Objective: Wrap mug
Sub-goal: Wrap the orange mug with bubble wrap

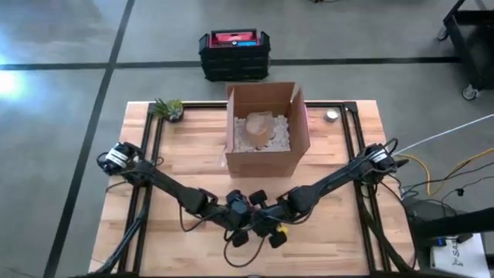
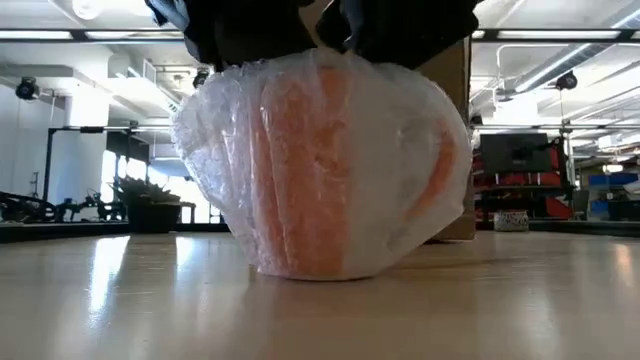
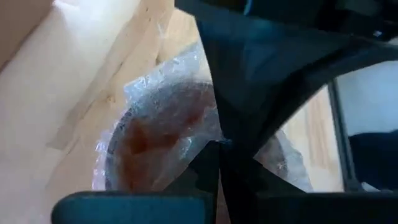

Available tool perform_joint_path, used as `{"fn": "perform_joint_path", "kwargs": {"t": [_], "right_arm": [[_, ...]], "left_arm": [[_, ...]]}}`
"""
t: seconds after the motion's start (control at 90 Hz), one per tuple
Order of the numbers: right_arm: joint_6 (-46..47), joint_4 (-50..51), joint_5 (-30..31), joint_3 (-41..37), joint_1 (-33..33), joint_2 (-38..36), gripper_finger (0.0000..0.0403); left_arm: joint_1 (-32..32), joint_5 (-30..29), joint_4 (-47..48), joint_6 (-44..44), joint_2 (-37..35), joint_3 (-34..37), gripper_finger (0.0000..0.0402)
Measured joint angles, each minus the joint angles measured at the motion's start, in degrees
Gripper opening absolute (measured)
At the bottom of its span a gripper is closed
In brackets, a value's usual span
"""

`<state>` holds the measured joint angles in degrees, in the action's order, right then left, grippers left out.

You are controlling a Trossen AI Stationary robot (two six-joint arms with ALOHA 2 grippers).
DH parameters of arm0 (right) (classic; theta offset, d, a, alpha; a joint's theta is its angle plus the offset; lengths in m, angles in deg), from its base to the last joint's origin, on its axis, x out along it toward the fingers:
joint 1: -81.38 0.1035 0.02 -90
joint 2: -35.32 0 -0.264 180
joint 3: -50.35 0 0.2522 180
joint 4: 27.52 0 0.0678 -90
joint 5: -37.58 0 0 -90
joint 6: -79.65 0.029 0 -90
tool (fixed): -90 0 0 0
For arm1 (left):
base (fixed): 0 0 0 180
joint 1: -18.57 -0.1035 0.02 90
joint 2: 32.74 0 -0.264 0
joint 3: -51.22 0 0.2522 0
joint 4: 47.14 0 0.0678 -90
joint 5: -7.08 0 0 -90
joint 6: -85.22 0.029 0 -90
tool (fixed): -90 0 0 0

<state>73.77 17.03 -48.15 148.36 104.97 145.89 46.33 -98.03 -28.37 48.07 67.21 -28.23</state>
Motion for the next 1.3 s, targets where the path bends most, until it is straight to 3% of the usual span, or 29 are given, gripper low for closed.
{"fn": "perform_joint_path", "kwargs": {"t": [0.189,0.367,0.489,0.722,1.3], "right_arm": [[-0.16,0.61,-0.02,-0.18,0.0,-0.46,0.0002],[-0.25,0.6,0.02,-0.22,-0.02,-0.54,0.0002],[-0.62,0.36,0.22,-0.25,-0.02,-0.54,0.0002],[-0.54,0.79,0.18,-0.3,0.0,-0.54,0.0002],[-0.18,0.48,0.11,-0.42,0.0,-0.41,0.0002]], "left_arm": [[3.4,-0.03,10.61,-4.98,-7.36,-0.2,0.0],[7.57,-2.08,19.46,-12.81,-7.29,0.43,0.0],[8.1,-2.3,15.66,-13.58,-2.91,1.55,0.0],[5.77,-4.92,2.21,-4.27,-0.14,0.78,0.0],[3.58,-11.69,0.69,-0.81,-0.16,-0.2,0.0]]}}
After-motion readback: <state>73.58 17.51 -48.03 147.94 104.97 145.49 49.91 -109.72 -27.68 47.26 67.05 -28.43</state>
